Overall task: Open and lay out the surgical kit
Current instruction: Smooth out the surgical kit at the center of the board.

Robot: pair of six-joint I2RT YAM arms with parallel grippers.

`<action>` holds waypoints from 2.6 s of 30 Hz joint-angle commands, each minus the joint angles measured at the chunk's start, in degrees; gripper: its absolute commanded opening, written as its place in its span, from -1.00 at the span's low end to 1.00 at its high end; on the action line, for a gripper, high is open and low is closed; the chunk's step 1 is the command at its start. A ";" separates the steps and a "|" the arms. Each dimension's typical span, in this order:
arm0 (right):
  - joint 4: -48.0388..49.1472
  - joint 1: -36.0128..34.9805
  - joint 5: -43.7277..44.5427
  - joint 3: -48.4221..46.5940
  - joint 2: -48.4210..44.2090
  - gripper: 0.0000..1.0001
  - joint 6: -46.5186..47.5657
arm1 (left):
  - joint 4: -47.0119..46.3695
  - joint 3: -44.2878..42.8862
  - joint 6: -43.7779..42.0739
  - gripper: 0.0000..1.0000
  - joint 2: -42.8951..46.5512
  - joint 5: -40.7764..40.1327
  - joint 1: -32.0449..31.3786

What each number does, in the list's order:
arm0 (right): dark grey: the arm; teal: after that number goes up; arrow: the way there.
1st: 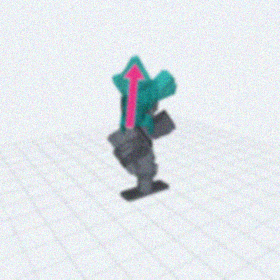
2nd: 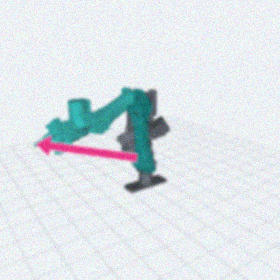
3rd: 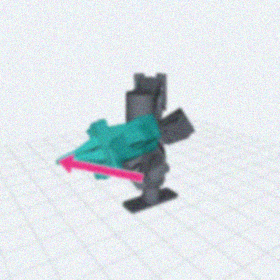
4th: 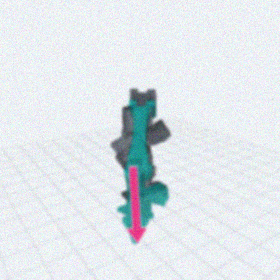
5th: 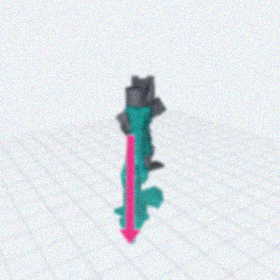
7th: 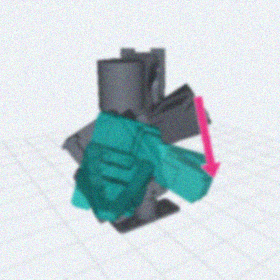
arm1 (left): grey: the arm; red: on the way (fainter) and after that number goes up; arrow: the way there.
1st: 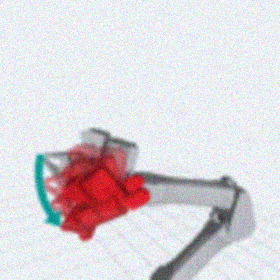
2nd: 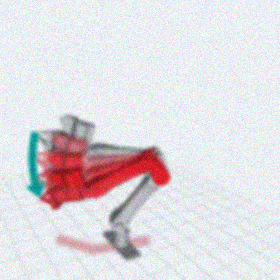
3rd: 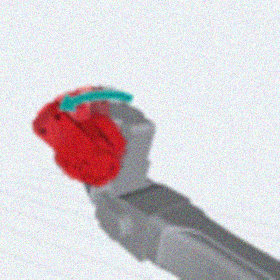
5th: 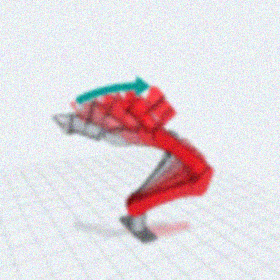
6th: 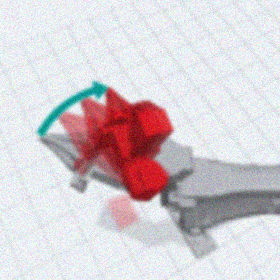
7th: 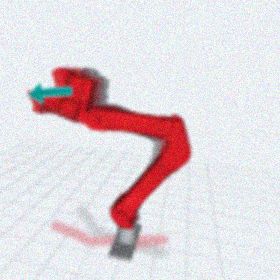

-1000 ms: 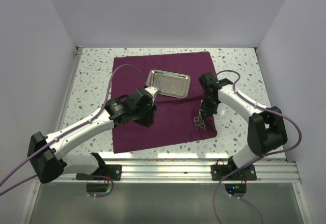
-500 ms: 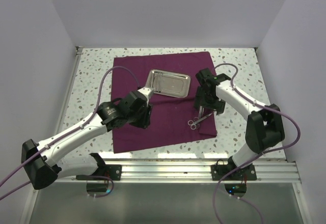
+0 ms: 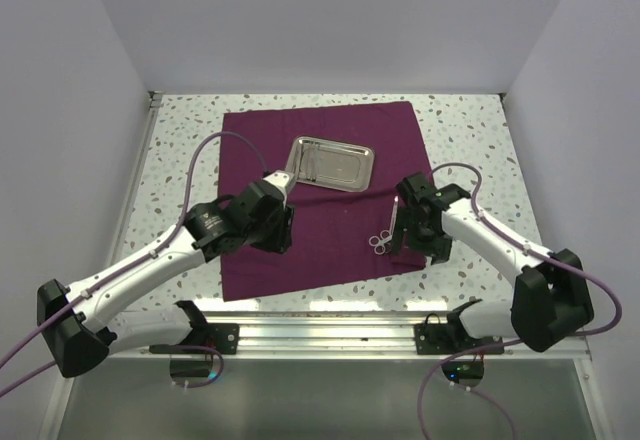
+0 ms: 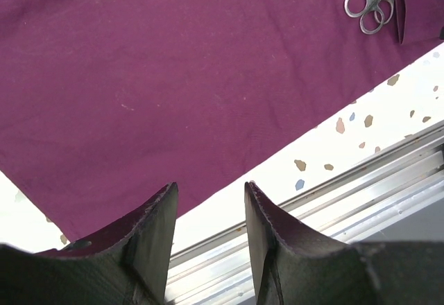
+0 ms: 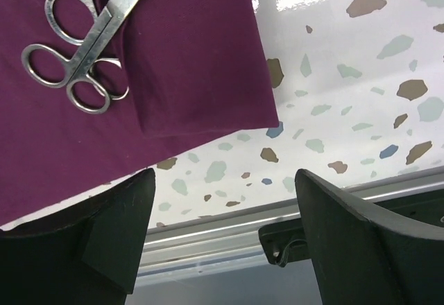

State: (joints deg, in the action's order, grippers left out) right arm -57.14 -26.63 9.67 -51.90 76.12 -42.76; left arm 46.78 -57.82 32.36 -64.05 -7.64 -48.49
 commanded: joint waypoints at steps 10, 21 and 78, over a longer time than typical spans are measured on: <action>10.12 -0.09 1.13 -5.40 12.03 0.59 -0.31 | 3.75 0.34 3.93 -0.08 4.37 -0.45 0.24; 7.58 -0.52 7.64 -6.55 20.03 -0.01 4.00 | 8.85 1.13 7.27 -0.08 9.03 -3.08 0.24; -11.41 10.37 7.55 -15.95 -8.53 0.97 -2.41 | 1.91 14.14 10.97 0.40 -8.35 -1.15 0.15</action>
State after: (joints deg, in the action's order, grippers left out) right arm -68.38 -16.45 18.04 -65.78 68.95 -45.19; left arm 53.74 -44.84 41.08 -70.08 -10.41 -48.40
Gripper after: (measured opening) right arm 0.984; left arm 0.697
